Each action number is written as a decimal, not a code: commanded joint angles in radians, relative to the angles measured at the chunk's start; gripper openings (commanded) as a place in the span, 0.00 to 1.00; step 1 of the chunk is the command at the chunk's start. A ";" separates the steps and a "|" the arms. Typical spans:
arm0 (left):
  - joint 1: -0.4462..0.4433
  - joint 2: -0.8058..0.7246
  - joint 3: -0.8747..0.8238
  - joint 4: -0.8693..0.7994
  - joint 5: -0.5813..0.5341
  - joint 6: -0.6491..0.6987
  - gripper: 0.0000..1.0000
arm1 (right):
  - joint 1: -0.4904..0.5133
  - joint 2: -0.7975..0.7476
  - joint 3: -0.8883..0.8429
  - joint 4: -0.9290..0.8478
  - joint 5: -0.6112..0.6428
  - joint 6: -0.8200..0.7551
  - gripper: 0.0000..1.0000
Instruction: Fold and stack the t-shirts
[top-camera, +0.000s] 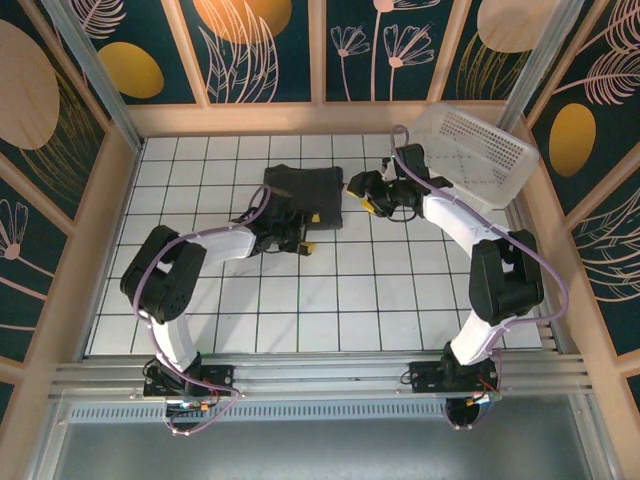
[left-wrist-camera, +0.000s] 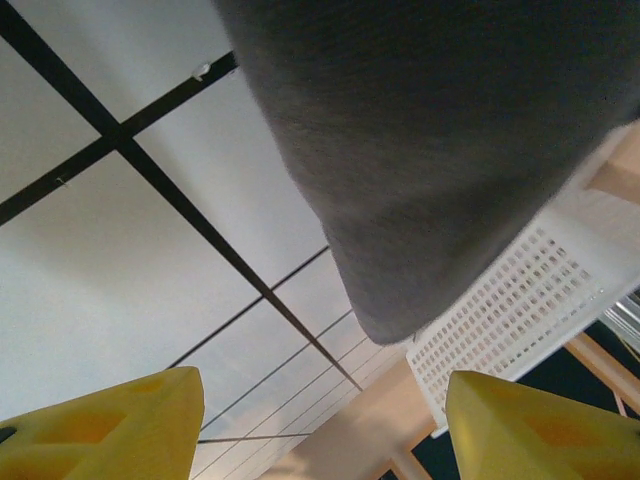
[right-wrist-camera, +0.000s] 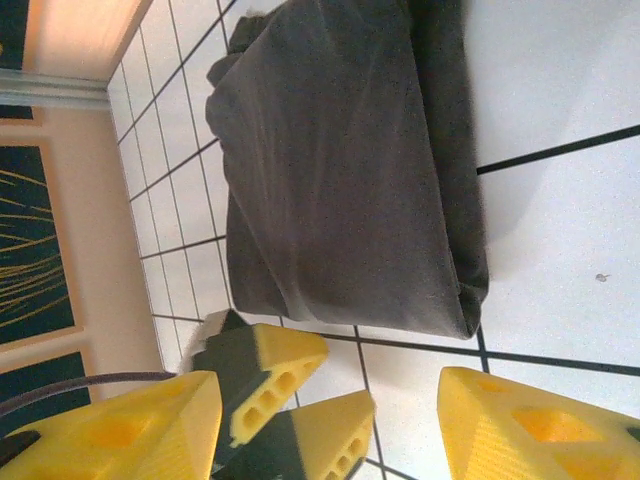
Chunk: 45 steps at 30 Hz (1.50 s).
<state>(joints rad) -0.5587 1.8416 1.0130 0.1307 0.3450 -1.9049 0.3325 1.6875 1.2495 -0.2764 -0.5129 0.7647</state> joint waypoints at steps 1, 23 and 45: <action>-0.012 0.066 0.065 0.047 -0.015 -0.070 0.64 | -0.019 -0.081 -0.021 0.019 0.021 0.002 0.59; 0.192 0.147 0.060 0.116 -0.219 0.138 0.00 | -0.066 -0.086 -0.017 -0.012 -0.031 -0.034 0.56; 0.683 0.185 0.234 -0.075 -0.098 0.936 0.00 | -0.064 -0.124 -0.099 0.284 -0.143 -0.014 0.55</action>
<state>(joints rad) 0.1265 2.0735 1.2667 0.1020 0.2722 -1.0809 0.2695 1.6260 1.1973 -0.1497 -0.6090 0.7578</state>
